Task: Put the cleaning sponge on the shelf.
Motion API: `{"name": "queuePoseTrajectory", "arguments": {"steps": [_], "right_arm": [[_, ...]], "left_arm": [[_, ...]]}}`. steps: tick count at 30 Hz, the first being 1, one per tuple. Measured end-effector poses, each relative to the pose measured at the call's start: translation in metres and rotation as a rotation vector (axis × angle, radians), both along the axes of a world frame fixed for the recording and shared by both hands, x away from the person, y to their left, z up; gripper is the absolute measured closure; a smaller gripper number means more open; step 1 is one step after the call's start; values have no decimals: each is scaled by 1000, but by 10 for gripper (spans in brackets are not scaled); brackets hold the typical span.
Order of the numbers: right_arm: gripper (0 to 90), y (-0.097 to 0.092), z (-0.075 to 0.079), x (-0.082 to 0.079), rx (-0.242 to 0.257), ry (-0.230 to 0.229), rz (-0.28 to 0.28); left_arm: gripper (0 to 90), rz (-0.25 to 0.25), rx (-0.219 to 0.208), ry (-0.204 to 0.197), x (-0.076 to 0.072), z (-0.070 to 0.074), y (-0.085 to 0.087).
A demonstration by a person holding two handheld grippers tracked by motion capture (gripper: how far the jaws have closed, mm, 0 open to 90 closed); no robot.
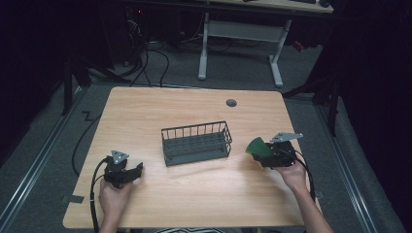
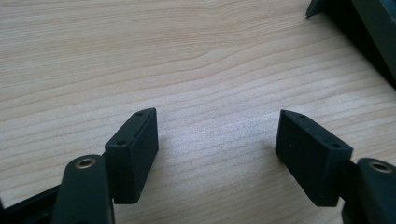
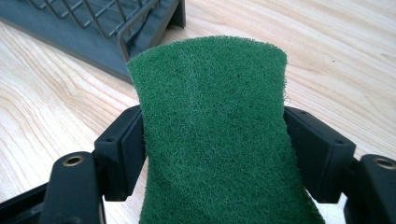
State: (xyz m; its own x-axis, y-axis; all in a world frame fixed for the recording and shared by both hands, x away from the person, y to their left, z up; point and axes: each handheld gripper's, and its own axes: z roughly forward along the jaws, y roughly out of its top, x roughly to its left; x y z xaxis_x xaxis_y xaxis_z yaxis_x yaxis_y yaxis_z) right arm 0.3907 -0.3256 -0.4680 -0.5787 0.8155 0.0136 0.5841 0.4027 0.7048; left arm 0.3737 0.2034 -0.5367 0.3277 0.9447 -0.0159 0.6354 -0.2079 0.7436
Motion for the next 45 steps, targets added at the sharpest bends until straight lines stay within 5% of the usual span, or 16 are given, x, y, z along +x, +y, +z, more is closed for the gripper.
{"name": "queuePoseTrajectory", "arguments": {"steps": [19, 23, 29, 45], "right_arm": [[273, 14, 16, -3, 108, -23, -43], [274, 19, 19, 2, 74, -10, -57], [275, 22, 25, -2, 89, -21, -44], [278, 53, 68, 11, 140, -107, 17]], "left_arm": [[301, -2, 2, 0, 0, 0, -1], [306, 2, 1, 0, 0, 0, -1], [312, 1, 0, 0, 0, 0, -1], [332, -2, 0, -2, 1, 0, -1]]}}
